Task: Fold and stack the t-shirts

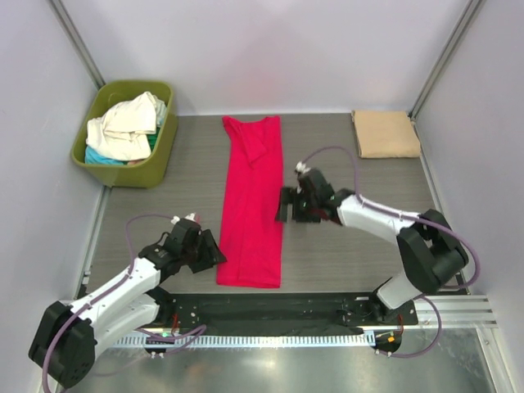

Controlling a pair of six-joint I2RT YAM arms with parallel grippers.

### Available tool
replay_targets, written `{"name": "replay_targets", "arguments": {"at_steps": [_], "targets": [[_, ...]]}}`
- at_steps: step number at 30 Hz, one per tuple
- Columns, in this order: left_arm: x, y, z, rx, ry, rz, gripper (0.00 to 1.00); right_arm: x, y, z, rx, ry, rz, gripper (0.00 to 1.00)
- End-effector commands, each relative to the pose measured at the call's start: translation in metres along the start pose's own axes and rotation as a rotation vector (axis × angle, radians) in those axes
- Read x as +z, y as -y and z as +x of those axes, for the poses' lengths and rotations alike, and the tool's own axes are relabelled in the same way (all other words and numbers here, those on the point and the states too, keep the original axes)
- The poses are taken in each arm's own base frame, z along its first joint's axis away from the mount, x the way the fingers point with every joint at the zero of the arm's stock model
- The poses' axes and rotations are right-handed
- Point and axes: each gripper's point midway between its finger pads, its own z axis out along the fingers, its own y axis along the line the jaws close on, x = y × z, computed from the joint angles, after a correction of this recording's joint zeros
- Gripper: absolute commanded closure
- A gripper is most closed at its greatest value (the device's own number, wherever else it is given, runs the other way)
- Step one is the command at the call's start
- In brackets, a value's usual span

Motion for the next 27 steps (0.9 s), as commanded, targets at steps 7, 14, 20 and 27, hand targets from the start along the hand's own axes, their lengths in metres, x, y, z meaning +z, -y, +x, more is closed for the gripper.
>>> {"name": "replay_targets", "arguments": {"at_steps": [7,14,20,27], "targets": [[0.002,-0.014,0.033,-0.034,-0.062,0.016,0.50,-0.042,-0.044,0.139,-0.001,-0.135,-0.092,0.24],[0.002,-0.021,0.046,-0.048,-0.085,-0.002,0.54,-0.049,-0.060,0.181,0.006,-0.190,-0.129,0.34],[-0.002,-0.021,0.049,-0.045,-0.082,-0.002,0.57,-0.046,-0.055,0.204,0.004,-0.235,-0.113,0.46],[-0.001,-0.027,0.054,-0.060,-0.084,-0.015,0.60,-0.038,-0.050,0.212,0.023,-0.237,-0.113,0.55]]}}
